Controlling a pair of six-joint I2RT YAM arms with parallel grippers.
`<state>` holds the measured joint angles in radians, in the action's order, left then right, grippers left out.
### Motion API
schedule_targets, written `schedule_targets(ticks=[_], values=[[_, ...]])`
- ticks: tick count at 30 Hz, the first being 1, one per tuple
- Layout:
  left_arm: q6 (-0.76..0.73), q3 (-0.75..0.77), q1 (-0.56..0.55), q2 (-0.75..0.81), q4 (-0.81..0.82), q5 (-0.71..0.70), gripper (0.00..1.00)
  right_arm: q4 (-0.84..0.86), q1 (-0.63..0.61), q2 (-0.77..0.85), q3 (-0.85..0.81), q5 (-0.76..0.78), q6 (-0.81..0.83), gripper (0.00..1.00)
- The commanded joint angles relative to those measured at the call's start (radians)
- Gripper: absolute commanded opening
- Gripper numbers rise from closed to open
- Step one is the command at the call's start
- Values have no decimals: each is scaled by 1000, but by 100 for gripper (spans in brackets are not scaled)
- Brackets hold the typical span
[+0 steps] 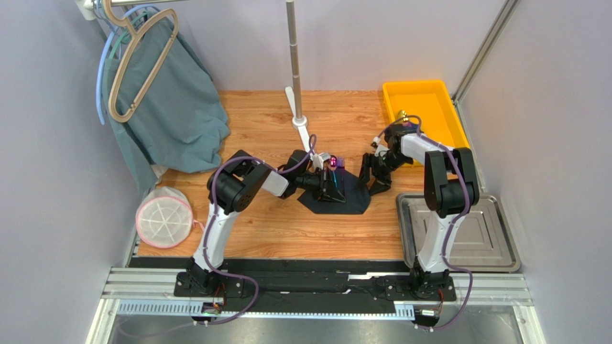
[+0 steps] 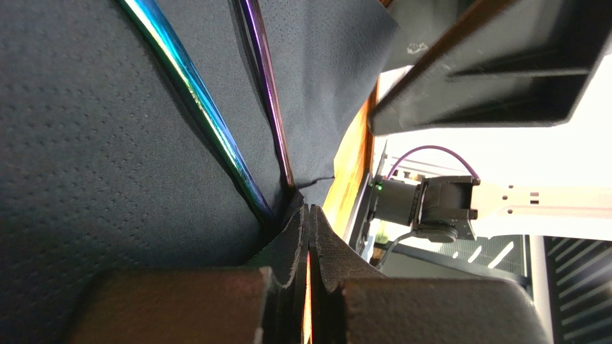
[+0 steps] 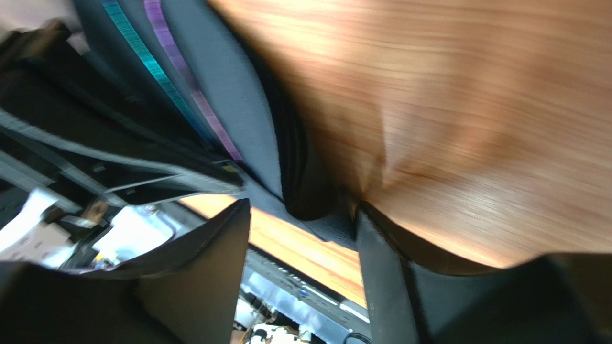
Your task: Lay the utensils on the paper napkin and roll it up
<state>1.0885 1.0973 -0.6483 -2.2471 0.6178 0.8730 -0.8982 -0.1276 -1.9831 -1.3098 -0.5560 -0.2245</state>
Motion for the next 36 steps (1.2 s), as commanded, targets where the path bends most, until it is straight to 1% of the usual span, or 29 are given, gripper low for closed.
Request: schedule_targets(ticks=[1, 5, 7, 8, 9, 11, 17, 20, 21, 23, 24, 27, 30, 36], values=[[-41, 4, -1, -28, -41, -43, 0, 62, -6, 30, 3, -150, -4, 56], [-44, -1, 1, -25, -41, -42, 0, 87, -7, 81, 44, -234, -32, 53], [-44, -1, -1, -26, -40, -42, 0, 102, -7, 105, 72, -248, -48, 53], [-44, -1, -1, -26, -39, -42, 0, 104, -6, 110, 81, -225, -52, 53], [-44, -1, -1, -26, -39, -42, 0, 101, -7, 113, 86, -200, -53, 56], [-42, -1, -1, -26, -39, -42, 0, 91, -4, 110, 98, -154, -46, 59], [-45, -1, 2, -25, -43, -43, 0, 59, -3, 104, 107, -70, -18, 54], [-44, -1, 2, -29, -44, -45, 0, 62, -3, 110, 97, -56, -13, 45], [-44, 1, 3, -29, -46, -45, 0, 62, -3, 106, 90, -65, -15, 37], [-48, 3, 2, -29, -53, -48, 0, 62, -7, 96, 72, -102, -16, 24], [-50, 4, 1, -29, -58, -48, 0, 62, -9, 90, 54, -116, -22, 14], [-56, 7, 3, -28, -72, -48, 0, 64, -23, 78, 29, -177, -41, 1], [-59, 6, 1, -26, -79, -49, 0, 70, -44, 75, 20, -229, -62, 0], [-64, 6, 3, -25, -86, -46, 0, 77, -84, 43, 6, -254, -88, 0]])
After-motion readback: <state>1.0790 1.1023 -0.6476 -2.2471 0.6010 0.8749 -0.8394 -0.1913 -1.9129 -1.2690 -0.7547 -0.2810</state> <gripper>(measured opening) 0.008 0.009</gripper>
